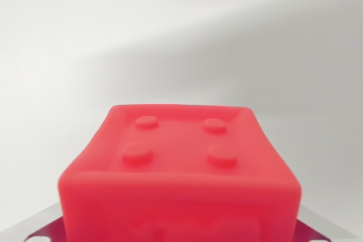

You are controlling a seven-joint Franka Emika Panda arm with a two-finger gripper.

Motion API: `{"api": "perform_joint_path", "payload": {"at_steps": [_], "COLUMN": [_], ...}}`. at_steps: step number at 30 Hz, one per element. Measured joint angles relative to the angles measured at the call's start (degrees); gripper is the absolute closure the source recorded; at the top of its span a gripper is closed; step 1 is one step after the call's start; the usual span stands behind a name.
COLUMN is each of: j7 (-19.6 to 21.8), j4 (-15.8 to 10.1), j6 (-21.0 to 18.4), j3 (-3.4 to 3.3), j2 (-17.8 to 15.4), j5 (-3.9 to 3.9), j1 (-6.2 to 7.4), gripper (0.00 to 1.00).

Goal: Destack cube

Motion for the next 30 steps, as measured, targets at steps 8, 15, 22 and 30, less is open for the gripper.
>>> {"api": "perform_joint_path", "payload": {"at_steps": [8, 15, 22, 30], "j7": [-1.0, -1.8, -2.8, -3.9], "j4": [0.8, 1.6, 2.1, 2.8], "j6": [0.0, 0.0, 3.0, 6.1], "j3": [-0.16, -0.25, 0.39, 1.52], "j2": [0.7, 1.6, 5.3, 9.1], "j5": [0.39, 0.66, 2.11, 3.53], "j1": [-1.56, -2.90, -3.38, -4.21], "gripper": [1.00, 1.00, 1.00, 1.00]}}
